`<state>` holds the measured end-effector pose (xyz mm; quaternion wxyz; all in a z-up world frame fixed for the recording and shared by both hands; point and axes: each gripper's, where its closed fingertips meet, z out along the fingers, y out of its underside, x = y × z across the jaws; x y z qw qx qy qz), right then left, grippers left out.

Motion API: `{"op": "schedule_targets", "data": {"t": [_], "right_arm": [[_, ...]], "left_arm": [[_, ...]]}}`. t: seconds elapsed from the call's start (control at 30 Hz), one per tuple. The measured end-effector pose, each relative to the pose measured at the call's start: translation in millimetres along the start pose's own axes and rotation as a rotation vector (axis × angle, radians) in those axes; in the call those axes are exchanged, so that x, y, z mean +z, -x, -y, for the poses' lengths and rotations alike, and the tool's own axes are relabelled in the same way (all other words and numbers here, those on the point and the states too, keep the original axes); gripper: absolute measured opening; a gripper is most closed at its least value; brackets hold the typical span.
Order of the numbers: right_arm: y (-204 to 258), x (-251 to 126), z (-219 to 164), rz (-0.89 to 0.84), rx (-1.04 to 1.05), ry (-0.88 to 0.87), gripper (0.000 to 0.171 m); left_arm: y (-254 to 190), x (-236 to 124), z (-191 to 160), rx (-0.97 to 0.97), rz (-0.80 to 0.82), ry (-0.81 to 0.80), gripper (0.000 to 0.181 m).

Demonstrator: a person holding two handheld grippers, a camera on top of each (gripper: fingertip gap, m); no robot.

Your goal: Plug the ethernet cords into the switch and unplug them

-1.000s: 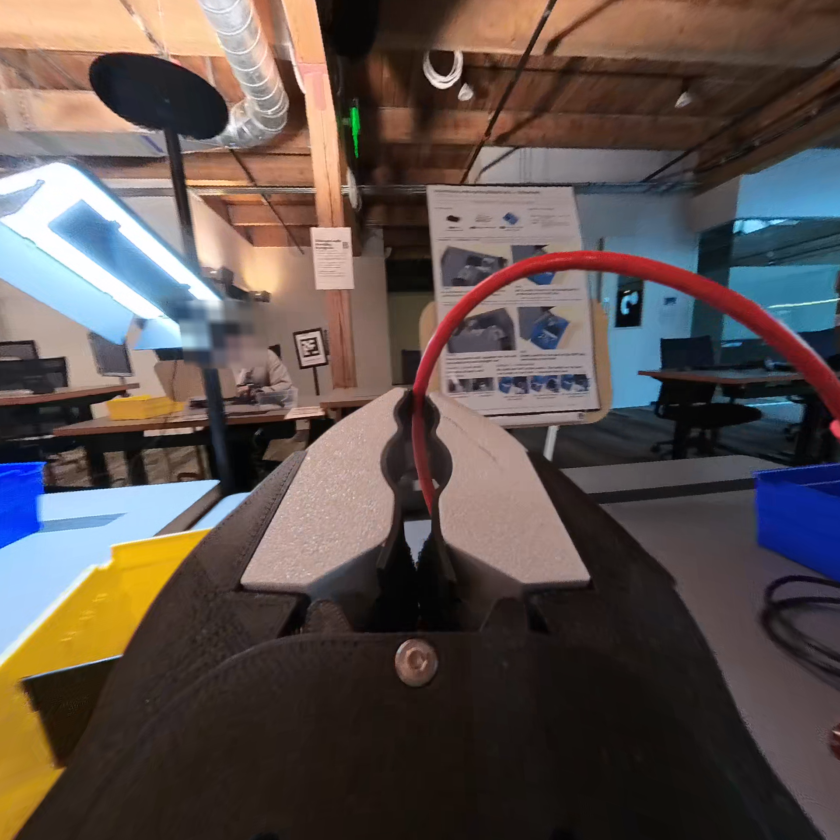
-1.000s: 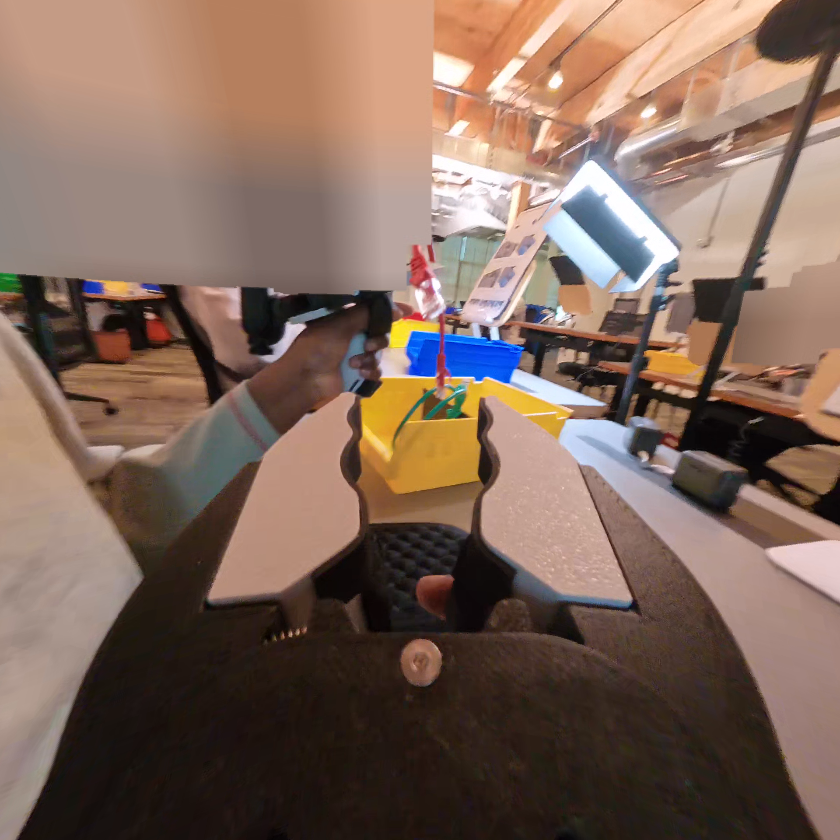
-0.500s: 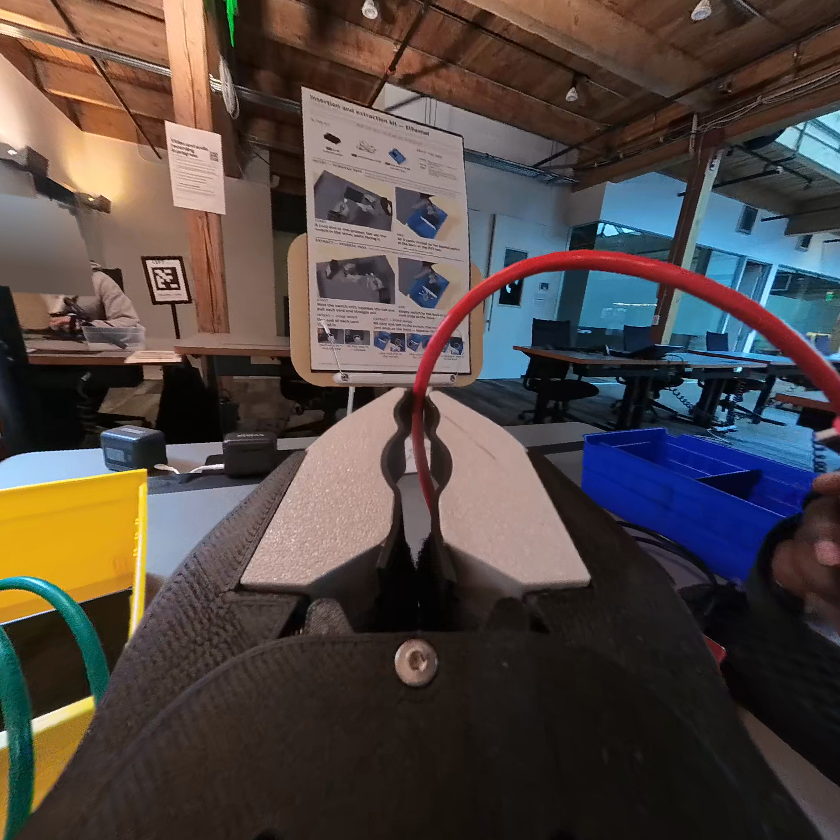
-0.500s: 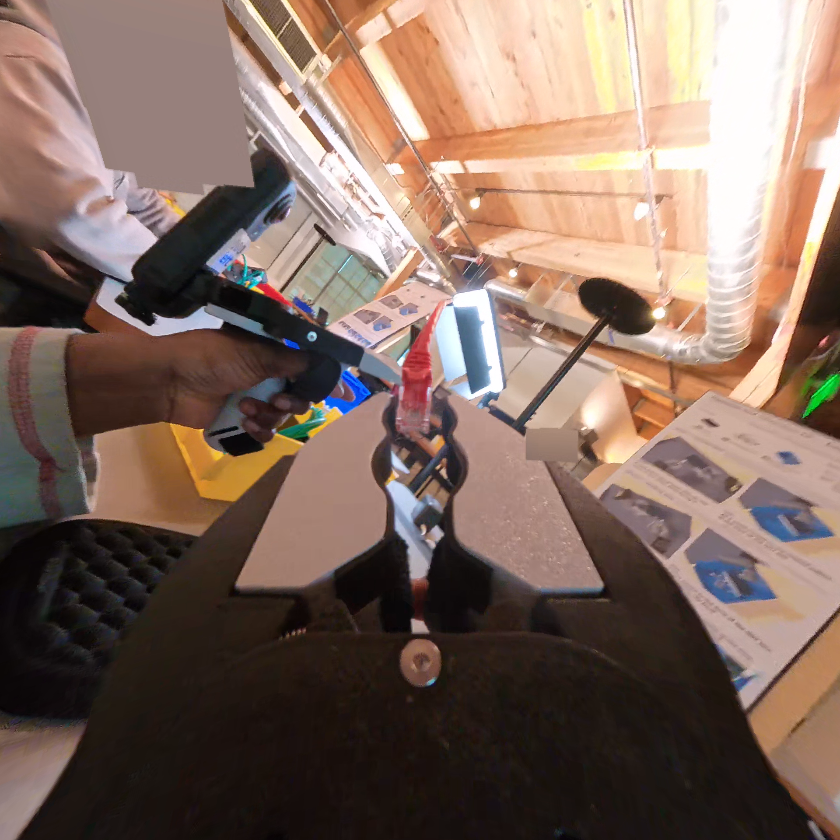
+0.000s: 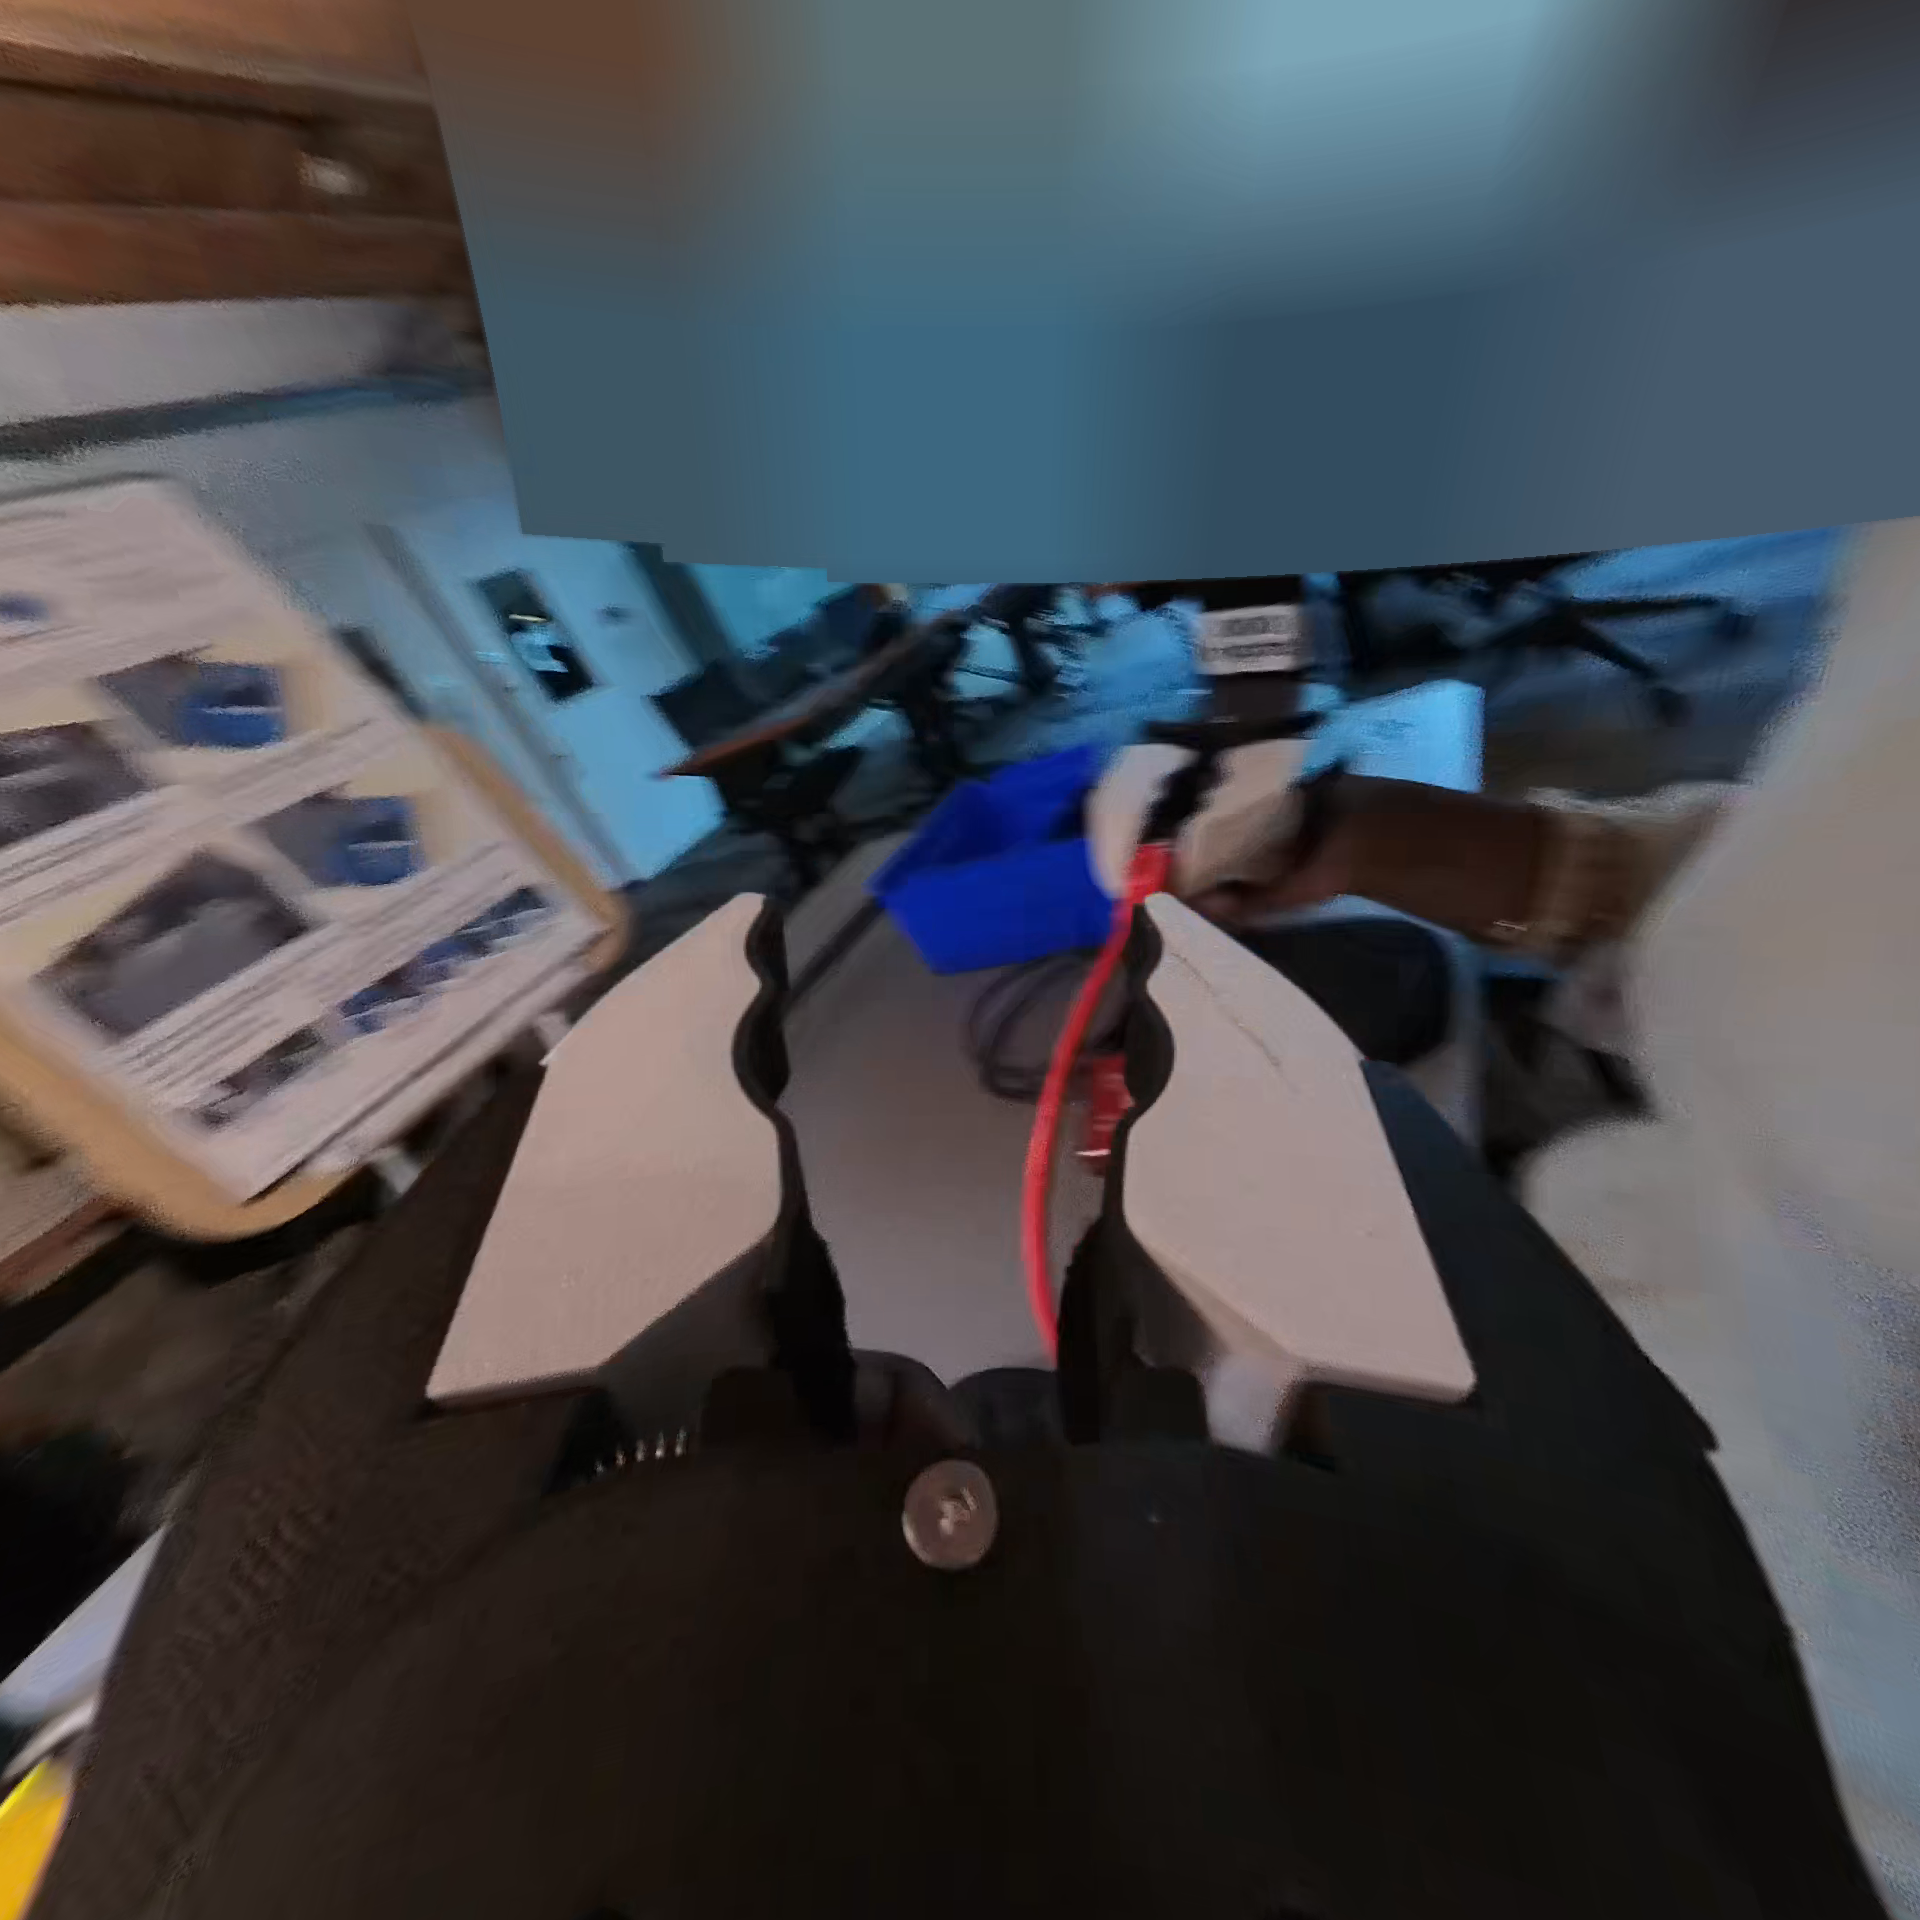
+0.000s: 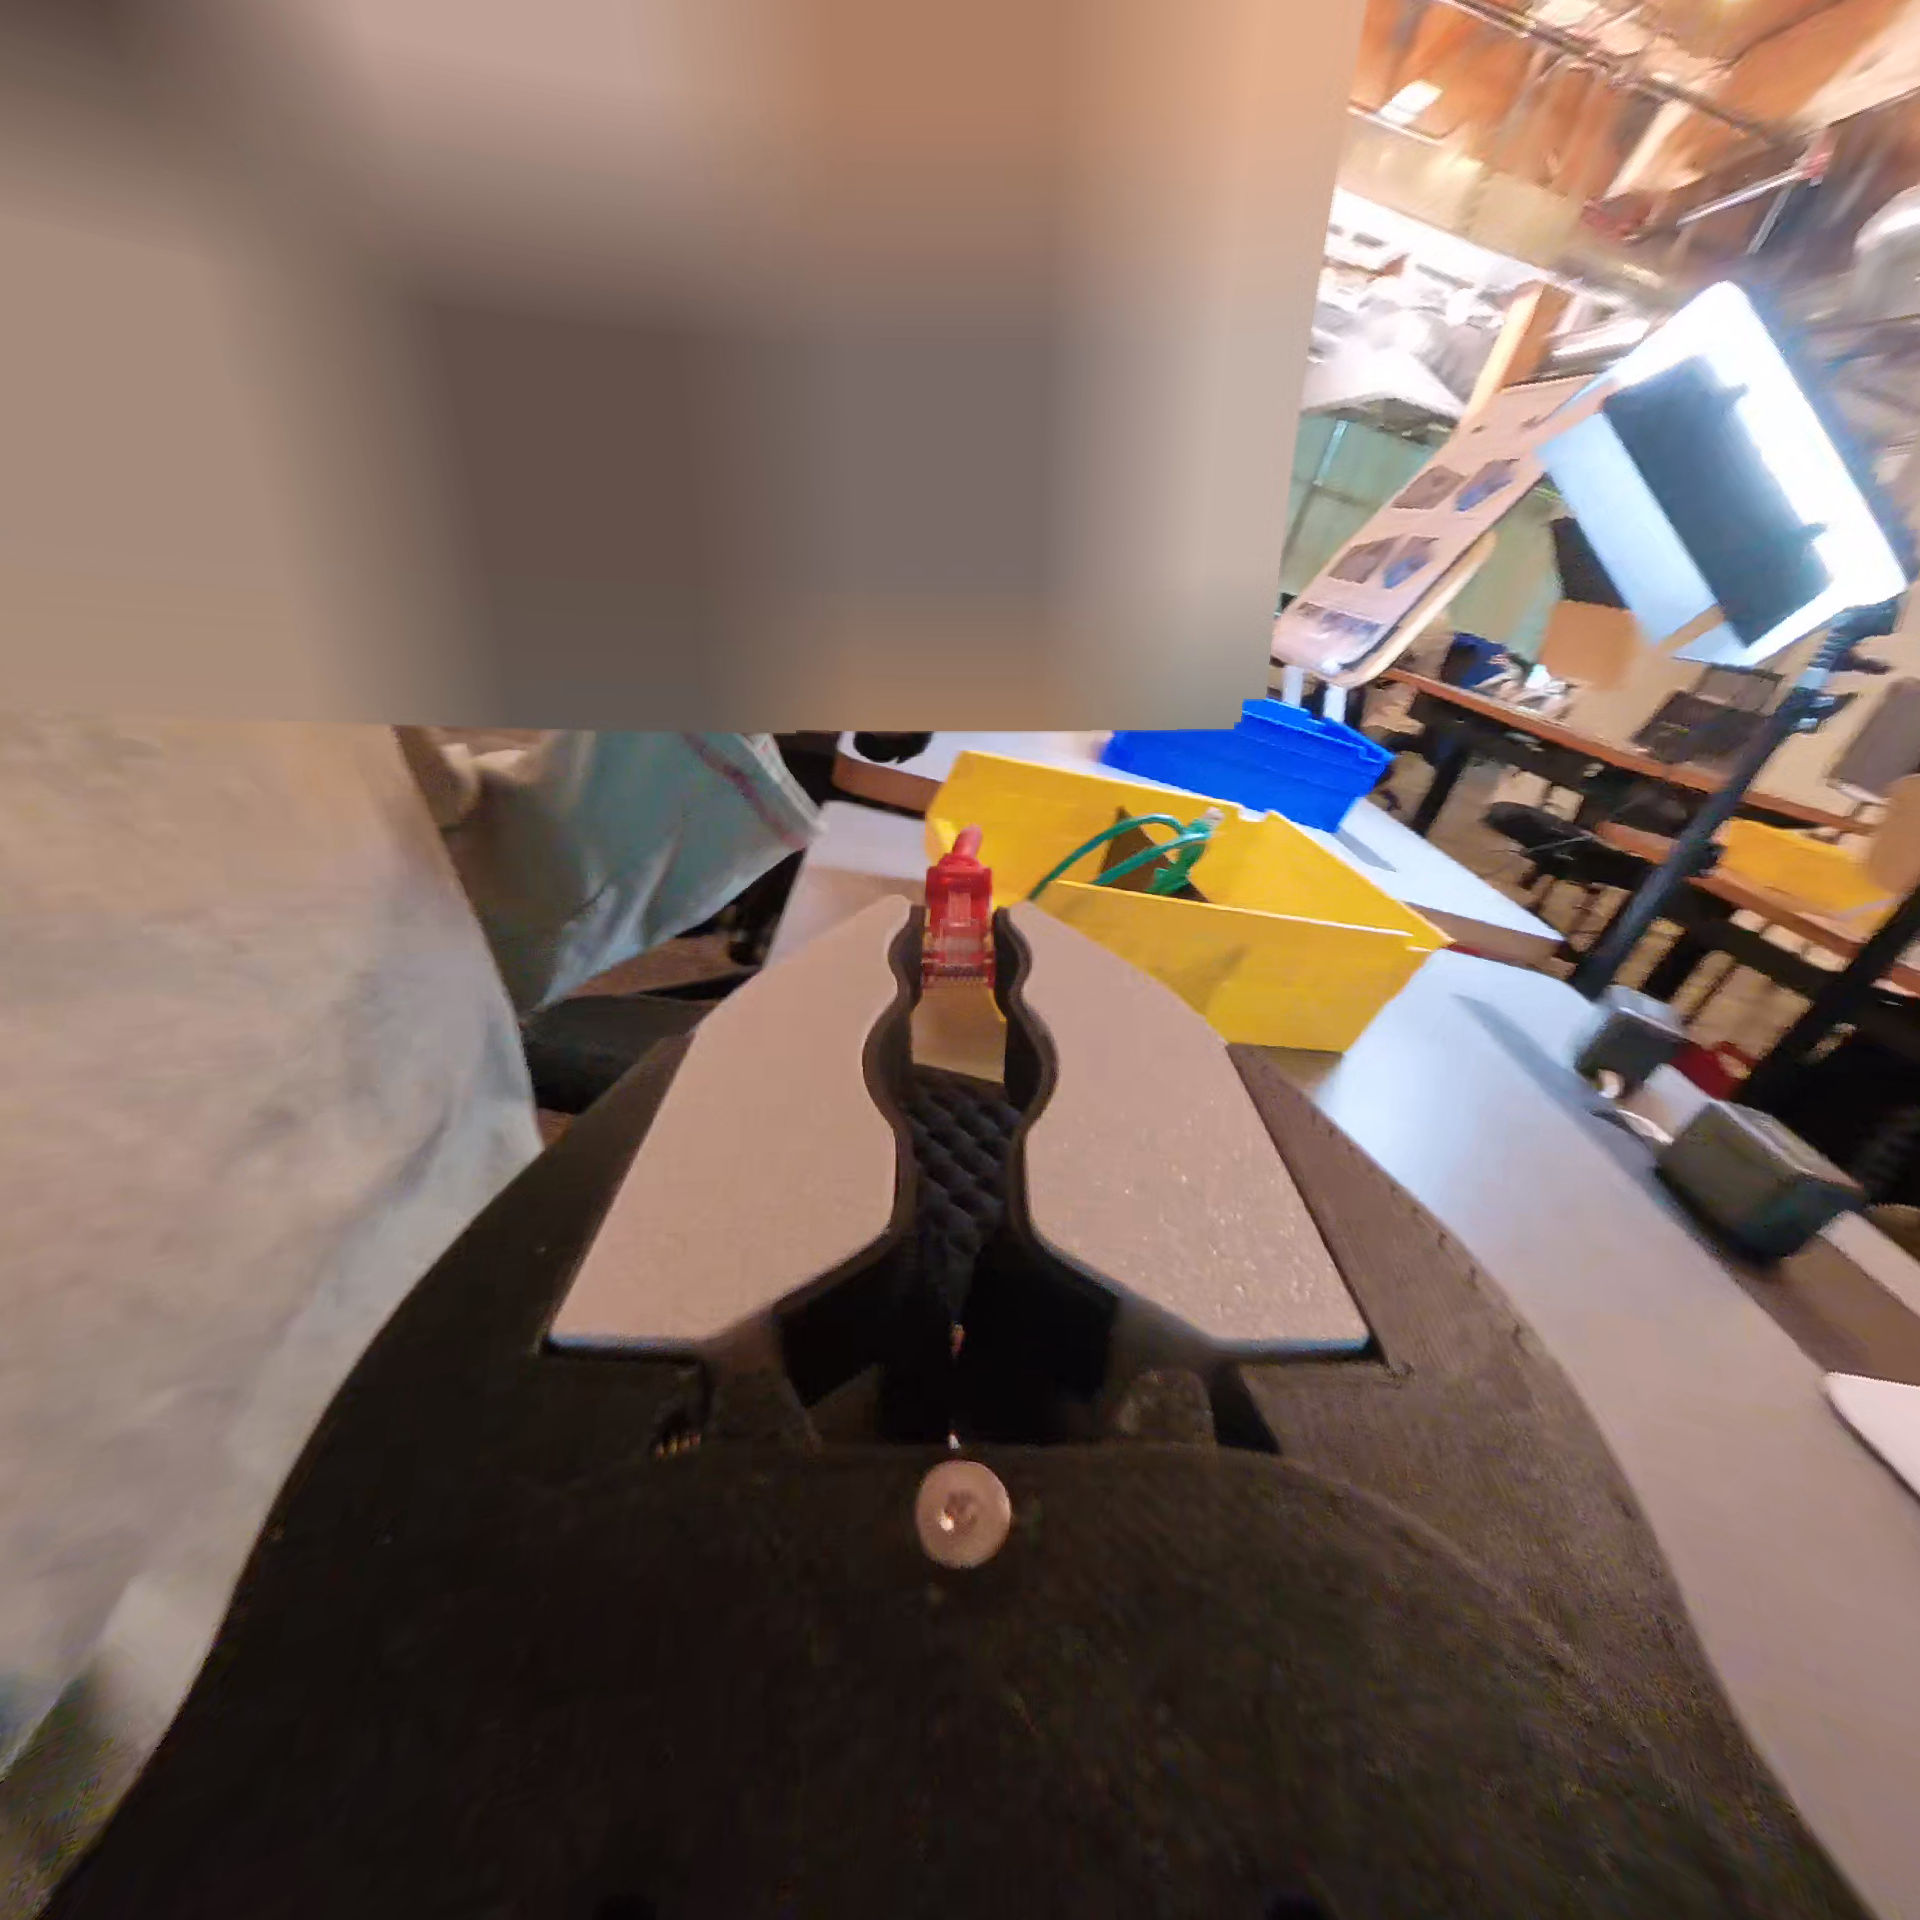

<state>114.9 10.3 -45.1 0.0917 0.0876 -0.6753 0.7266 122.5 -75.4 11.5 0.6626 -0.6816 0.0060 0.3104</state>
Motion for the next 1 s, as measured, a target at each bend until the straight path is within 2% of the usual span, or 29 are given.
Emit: {"op": "schedule_targets", "data": {"t": [0.07,0.17,0.33,0.73,0.83,0.9,1.0], "right_arm": [[5.6,3.9,1.1,0.045,0.023,-0.023,0.013],[12.5,6.7,1.0,0.085,0.025,-0.046,0.013],[14.2,2.3,-1.9,0.089,0.028,-0.056,0.013],[17.0,-0.4,-9.9,0.103,0.024,-0.058,0.013],[17.3,-6.5,-23.2,0.095,-0.014,0.058,0.015],[5.5,-24.3,-40.1,0.027,-0.041,0.203,0.042],[-9.8,-59.3,-82.2,-0.032,-0.049,0.509,0.062]], "left_arm": [[-32.5,20.8,-0.6,0.019,-0.182,0.058,0.052],[-54.5,48.1,-25.0,0.049,-0.315,0.175,0.039],[-58.8,68.7,-52.5,-0.017,-0.349,0.25,0.025],[-75.8,71.2,-64.8,-0.112,-0.42,0.268,0.009],[-77.0,67.4,-74.4,-0.083,-0.415,0.37,0.008],[-64.8,59.7,-86.7,-0.015,-0.341,0.49,0.009],[-57.8,49.4,-101.6,0.031,-0.3,0.604,0.009]]}}
